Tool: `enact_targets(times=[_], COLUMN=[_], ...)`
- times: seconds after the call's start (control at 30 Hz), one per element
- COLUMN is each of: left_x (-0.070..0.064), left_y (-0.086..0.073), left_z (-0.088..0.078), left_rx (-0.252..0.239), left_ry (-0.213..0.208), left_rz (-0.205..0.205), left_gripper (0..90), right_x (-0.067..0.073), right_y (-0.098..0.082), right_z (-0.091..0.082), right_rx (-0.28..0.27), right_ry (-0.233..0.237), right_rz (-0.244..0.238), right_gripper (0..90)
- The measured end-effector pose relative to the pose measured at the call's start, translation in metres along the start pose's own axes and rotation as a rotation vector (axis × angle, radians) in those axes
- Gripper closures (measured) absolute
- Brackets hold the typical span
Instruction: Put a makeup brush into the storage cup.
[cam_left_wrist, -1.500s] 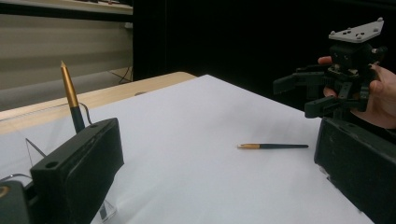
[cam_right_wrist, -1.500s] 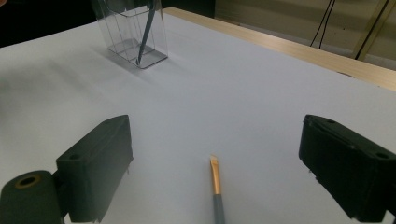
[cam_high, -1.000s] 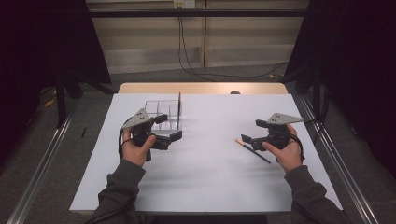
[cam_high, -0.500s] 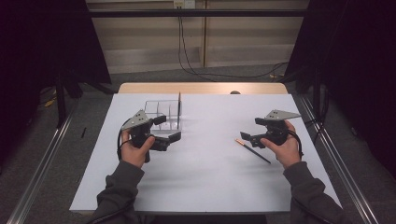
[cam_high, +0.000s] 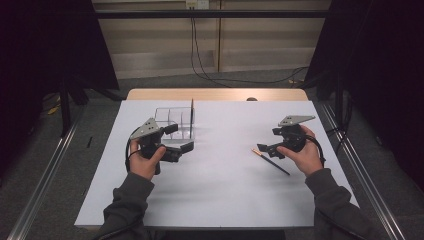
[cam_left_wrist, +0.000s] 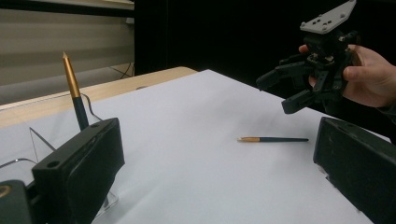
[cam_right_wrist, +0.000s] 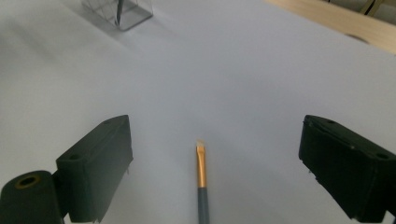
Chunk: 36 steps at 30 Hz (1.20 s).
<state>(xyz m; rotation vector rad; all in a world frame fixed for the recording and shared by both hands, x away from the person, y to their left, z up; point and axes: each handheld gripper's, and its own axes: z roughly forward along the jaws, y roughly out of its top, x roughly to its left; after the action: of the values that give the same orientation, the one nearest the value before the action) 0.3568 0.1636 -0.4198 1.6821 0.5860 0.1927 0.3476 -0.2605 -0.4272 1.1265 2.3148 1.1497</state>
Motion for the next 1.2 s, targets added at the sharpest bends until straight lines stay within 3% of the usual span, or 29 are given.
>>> enact_targets(times=[0.13,0.4,0.6,0.77,0.83,1.0,1.07,1.2], left_x=[0.0,-0.002,-0.001,-0.001,0.0,-0.001,-0.001,-0.002], left_y=[0.001,0.0,0.0,0.0,0.0,0.0,0.0,0.0], left_z=[0.0,0.0,-0.001,-0.001,-0.001,0.0,0.0,0.0], left_rx=[-0.002,-0.006,0.0,-0.001,0.013,0.002,0.006,0.008], left_ry=[0.0,-0.01,-0.003,-0.005,-0.006,-0.007,-0.008,-0.006], left_rz=[0.001,-0.003,0.002,-0.001,0.017,0.004,0.007,0.008], left_gripper=[1.4,1.4,1.4,1.4,1.4,1.5,1.5,1.5], right_x=[0.002,0.004,0.004,0.005,0.005,0.005,0.004,0.004], right_y=[0.0,0.005,0.008,0.009,0.009,0.01,0.01,0.011], right_z=[0.003,0.007,0.011,0.014,0.014,0.016,0.017,0.017], right_rx=[0.066,0.131,0.209,0.242,0.26,0.303,0.308,0.331], right_ry=[-0.001,0.012,0.018,0.024,0.022,0.022,0.028,0.02], right_rz=[-0.006,-0.022,-0.052,-0.064,-0.065,-0.062,-0.089,-0.072], right_gripper=[9.0,9.1,9.0,9.0,9.0,9.0,9.1,9.2])
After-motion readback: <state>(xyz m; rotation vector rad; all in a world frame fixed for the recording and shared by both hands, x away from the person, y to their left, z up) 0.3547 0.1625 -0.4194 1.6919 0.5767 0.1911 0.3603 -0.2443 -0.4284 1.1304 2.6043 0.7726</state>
